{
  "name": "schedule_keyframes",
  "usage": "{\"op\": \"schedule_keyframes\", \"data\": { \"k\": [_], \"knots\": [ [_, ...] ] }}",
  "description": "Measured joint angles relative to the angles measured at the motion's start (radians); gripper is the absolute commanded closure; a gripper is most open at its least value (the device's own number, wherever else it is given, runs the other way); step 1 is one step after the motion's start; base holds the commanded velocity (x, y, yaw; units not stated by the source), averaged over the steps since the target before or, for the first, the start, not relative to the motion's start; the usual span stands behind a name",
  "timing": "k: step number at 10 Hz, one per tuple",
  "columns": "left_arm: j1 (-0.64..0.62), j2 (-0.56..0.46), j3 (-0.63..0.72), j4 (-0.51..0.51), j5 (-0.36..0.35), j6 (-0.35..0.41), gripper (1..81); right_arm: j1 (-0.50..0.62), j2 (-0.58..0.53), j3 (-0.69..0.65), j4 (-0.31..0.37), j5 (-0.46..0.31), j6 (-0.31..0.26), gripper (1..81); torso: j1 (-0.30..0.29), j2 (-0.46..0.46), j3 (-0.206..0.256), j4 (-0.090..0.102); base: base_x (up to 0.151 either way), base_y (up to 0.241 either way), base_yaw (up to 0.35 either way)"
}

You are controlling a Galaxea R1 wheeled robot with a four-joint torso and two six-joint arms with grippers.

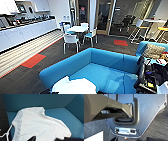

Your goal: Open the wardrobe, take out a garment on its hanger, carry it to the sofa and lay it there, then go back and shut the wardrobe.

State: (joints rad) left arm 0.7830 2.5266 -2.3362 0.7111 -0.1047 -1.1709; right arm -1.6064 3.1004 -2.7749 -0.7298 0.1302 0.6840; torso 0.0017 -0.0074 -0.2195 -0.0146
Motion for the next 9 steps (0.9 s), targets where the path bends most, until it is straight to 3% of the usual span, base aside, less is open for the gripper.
{"op": "schedule_keyframes", "data": {
  "k": [2,6,9],
  "knots": [
    [0.090,0.027,0.021,0.112,0.004,0.000,1.0,0.000,0.000,0.000,0.000,0.000,0.000,1.0,0.000,0.000,0.000,0.000,0.000,0.000,0.000],
    [0.297,0.080,0.108,0.438,-0.001,0.003,1.0,0.010,-0.001,-0.001,0.000,0.001,0.001,1.0,0.000,0.000,0.000,0.000,0.000,0.000,0.000],
    [0.424,0.078,0.108,0.566,-0.004,0.003,1.0,0.017,0.000,-0.005,0.000,0.000,0.001,1.0,0.000,0.000,0.014,0.000,0.000,0.000,0.000]
  ]
}}
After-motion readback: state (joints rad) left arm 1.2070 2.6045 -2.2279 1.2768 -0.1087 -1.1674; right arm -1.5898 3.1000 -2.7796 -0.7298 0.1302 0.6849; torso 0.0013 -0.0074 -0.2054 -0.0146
